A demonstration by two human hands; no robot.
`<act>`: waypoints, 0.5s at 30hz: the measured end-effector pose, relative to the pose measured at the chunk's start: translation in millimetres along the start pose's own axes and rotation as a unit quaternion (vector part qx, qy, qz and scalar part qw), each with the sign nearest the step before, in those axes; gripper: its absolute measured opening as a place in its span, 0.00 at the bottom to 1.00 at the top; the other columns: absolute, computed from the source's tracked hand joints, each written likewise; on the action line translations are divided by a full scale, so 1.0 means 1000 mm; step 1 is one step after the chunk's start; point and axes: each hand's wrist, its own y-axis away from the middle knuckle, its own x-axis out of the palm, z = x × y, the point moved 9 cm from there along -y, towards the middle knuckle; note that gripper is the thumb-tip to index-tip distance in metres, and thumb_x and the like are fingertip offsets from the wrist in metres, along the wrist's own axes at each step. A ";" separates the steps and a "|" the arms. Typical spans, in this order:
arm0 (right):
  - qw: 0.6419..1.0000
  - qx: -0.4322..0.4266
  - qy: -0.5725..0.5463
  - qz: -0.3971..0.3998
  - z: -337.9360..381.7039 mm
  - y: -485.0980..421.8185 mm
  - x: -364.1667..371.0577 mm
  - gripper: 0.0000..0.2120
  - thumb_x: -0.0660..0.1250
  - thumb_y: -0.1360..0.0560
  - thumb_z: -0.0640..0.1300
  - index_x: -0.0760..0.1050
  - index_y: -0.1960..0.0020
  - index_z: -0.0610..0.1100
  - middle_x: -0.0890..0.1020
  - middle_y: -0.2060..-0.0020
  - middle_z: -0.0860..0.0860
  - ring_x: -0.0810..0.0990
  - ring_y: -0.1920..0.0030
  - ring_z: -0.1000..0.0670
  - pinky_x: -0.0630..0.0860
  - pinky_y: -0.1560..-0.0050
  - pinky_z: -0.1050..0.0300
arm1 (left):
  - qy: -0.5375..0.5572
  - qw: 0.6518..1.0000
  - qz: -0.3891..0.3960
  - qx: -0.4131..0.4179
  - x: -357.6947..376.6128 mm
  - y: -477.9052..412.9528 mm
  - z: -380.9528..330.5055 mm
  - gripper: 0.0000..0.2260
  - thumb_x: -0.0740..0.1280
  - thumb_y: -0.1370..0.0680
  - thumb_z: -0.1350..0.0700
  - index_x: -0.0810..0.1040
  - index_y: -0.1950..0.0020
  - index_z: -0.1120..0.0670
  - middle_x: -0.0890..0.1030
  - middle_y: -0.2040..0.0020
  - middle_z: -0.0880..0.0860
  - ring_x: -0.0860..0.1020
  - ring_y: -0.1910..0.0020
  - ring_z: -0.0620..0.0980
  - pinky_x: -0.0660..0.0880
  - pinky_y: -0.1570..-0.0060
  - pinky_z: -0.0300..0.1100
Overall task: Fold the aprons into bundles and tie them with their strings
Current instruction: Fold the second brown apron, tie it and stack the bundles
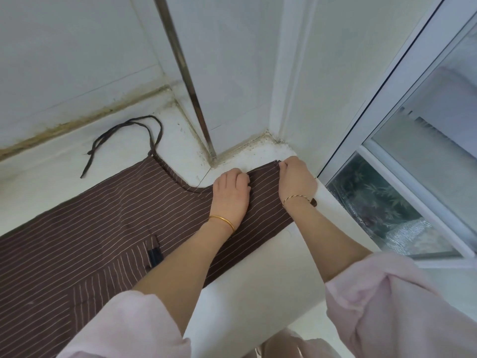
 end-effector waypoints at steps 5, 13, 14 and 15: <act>0.969 -0.180 0.020 -0.166 0.037 0.034 -0.029 0.11 0.59 0.25 0.38 0.77 0.46 0.42 0.79 0.50 0.46 0.78 0.50 0.44 0.73 0.48 0.51 | -0.040 0.999 -0.025 0.009 -0.008 0.017 -0.008 0.07 0.63 0.25 0.59 0.78 0.49 0.57 0.78 0.47 0.56 0.73 0.48 0.55 0.67 0.45 0.49; 0.935 -0.303 0.185 0.021 0.038 0.063 0.042 0.23 0.49 0.20 0.49 0.67 0.29 0.43 0.69 0.30 0.46 0.65 0.28 0.44 0.59 0.28 0.46 | -0.111 0.976 0.184 -0.031 0.020 0.037 0.014 0.26 0.47 0.21 0.46 0.64 0.26 0.54 0.63 0.26 0.59 0.61 0.26 0.57 0.55 0.28 0.58; 0.933 -0.302 0.194 0.026 0.037 0.061 0.040 0.25 0.46 0.21 0.51 0.67 0.29 0.44 0.70 0.30 0.47 0.66 0.29 0.44 0.60 0.28 0.46 | -0.126 0.971 0.197 -0.045 0.020 0.040 0.020 0.27 0.45 0.21 0.44 0.61 0.25 0.52 0.59 0.24 0.58 0.57 0.25 0.56 0.51 0.27 0.58; 0.932 -0.302 0.198 0.036 0.036 0.061 0.040 0.26 0.44 0.21 0.53 0.67 0.29 0.45 0.69 0.30 0.47 0.65 0.28 0.44 0.60 0.28 0.45 | -0.137 0.967 0.206 -0.061 0.018 0.044 0.027 0.28 0.42 0.21 0.42 0.57 0.23 0.50 0.55 0.23 0.57 0.53 0.24 0.56 0.48 0.27 0.58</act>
